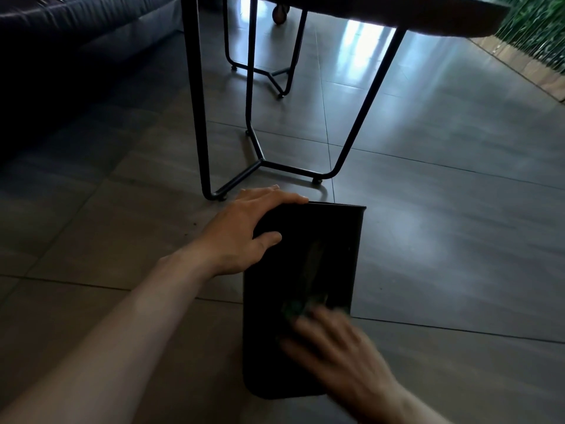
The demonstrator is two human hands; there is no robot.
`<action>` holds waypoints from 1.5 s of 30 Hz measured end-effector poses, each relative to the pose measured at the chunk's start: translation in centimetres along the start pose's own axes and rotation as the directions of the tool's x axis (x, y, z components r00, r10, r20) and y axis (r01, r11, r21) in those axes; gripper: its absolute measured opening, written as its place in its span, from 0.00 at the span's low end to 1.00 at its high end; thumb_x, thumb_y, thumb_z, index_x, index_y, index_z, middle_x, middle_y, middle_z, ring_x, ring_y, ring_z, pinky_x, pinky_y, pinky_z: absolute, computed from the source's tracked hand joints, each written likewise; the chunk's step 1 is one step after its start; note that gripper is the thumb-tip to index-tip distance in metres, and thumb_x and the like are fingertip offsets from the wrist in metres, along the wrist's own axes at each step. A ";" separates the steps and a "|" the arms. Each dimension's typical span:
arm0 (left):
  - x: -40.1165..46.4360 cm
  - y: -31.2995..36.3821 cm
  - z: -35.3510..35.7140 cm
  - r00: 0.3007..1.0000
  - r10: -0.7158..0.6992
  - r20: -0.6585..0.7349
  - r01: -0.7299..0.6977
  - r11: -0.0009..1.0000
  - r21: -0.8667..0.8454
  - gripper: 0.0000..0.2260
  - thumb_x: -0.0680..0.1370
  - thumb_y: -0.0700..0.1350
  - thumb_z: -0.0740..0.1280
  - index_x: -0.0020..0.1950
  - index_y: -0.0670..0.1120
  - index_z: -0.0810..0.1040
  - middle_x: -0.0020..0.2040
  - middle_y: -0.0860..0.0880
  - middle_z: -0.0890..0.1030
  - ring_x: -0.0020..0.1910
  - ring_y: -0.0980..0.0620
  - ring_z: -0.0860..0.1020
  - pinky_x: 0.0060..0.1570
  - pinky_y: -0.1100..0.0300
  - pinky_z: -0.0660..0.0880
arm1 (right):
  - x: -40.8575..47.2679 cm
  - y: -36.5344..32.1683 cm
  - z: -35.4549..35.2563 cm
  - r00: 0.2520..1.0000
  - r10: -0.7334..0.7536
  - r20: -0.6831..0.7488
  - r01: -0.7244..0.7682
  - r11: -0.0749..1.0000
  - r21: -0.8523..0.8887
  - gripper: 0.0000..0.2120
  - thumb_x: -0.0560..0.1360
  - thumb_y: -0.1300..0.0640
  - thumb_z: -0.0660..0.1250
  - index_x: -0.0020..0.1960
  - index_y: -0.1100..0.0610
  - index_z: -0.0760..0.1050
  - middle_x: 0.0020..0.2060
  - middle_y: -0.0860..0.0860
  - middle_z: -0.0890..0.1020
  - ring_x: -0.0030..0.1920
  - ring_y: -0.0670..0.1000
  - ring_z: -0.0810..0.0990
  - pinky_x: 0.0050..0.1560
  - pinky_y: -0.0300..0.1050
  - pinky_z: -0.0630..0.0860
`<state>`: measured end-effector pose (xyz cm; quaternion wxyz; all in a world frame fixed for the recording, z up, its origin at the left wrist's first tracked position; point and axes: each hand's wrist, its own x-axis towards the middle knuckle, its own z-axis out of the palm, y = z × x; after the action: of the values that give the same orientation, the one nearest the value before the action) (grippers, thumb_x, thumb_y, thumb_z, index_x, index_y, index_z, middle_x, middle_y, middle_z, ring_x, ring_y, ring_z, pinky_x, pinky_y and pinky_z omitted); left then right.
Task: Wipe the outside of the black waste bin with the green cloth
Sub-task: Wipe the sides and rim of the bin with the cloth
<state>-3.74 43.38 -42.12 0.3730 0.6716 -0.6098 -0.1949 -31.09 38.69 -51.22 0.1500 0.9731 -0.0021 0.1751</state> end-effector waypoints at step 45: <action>0.9 0.9 0.4 1.000 -0.006 0.007 0.006 1.000 0.012 0.31 0.74 0.40 0.72 0.69 0.70 0.70 0.72 0.58 0.73 0.78 0.62 0.60 0.75 0.52 0.62 | -1.3 -3.0 0.2 0.965 0.263 -0.013 -0.262 0.963 0.064 0.15 0.76 0.54 0.63 0.61 0.50 0.81 0.60 0.55 0.72 0.58 0.60 0.72 0.51 0.57 0.83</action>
<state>-4.46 42.38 -41.53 0.3662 0.6750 -0.6102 -0.1949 -32.05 41.40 -52.65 0.0954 0.9664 -0.1239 0.2038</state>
